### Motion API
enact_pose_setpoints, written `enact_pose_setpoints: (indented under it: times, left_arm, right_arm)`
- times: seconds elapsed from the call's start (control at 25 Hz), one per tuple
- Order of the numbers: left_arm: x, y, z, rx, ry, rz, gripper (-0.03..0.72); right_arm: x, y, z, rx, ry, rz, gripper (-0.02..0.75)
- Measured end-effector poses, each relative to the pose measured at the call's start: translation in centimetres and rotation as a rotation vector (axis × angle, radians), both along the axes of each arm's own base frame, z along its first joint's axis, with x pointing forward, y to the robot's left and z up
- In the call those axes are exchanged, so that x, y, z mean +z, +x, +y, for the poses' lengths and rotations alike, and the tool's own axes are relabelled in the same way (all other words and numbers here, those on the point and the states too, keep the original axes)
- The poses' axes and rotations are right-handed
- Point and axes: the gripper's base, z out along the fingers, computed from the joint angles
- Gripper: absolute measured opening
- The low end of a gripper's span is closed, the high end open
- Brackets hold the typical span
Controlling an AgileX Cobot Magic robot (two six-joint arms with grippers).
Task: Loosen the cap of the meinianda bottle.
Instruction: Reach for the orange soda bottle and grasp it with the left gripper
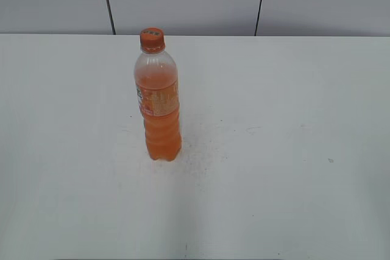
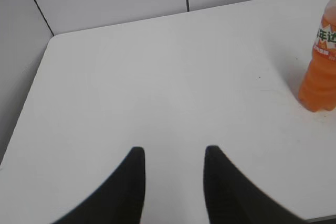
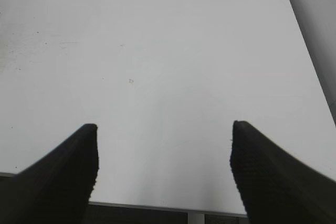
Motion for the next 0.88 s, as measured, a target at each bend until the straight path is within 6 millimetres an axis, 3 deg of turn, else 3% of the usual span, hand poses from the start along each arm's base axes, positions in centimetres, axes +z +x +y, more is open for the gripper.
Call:
enact_pose_setpoints:
  times: [0.68,0.8,0.88]
  left_arm:
    - [0.01,0.00,0.11,0.008,0.011,-0.001,0.252]
    - [0.01,0.00,0.12,0.009,0.012,-0.001,0.362]
    - [0.01,0.00,0.13,0.010,0.014,-0.001,0.488]
  right_arm:
    - [0.00,0.00,0.00,0.000,0.000,0.000,0.588]
    - [0.00,0.00,0.00,0.000,0.000,0.000,0.588]
    - [0.00,0.00,0.00,0.000,0.000,0.000,0.588]
